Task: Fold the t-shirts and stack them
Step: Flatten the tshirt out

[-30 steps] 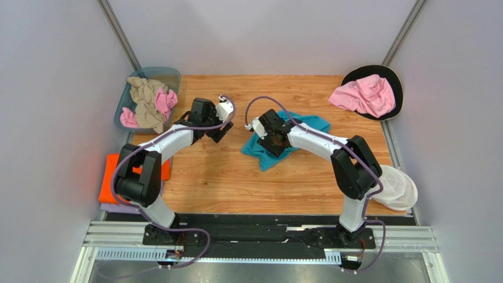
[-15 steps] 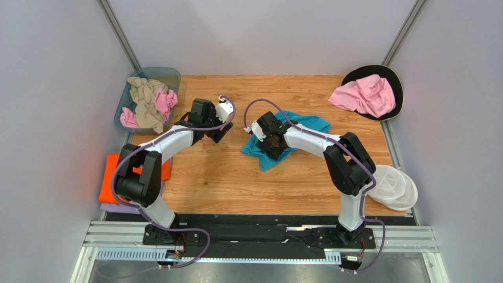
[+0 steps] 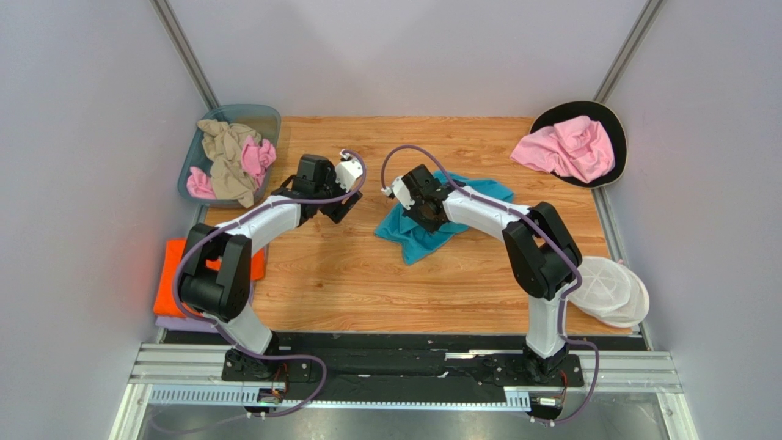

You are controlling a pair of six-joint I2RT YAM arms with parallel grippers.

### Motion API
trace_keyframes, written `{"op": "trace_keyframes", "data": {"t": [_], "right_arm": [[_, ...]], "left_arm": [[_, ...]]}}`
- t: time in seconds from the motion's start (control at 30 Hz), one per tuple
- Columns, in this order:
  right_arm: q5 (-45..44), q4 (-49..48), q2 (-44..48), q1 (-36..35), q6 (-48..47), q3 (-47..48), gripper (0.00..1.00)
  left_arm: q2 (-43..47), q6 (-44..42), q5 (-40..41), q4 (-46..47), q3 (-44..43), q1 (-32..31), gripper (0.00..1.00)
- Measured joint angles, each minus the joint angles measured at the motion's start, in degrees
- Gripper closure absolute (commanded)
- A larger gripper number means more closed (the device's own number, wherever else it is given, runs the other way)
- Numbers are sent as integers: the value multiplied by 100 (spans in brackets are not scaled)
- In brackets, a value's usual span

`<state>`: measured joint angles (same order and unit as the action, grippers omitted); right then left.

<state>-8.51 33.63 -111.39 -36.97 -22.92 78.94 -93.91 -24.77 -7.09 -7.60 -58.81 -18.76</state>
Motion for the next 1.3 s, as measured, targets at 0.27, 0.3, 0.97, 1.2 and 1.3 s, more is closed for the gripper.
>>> {"op": "trace_keyframes", "data": {"t": [0.27,0.3,0.97,1.2,1.3], "right_arm": [[-46,76,238,42,-9,-20,100],[-52,105,361,42,-9,-26,100],[-295,535,2146,44,15,-422,100],[-350,562,2511,59,13,-509,100],[-365,566,2568,68,13,-570,100]], "left_arm": [[138,236,-382,-710,-133,-61,19],[144,313,-466,-844,-221,-96,19],[-1521,1062,-1300,-2205,-1792,-815,20],[-1628,1108,-1338,-2308,-1963,-861,23],[-1722,1137,-1357,-2332,-2044,-931,27]]}}
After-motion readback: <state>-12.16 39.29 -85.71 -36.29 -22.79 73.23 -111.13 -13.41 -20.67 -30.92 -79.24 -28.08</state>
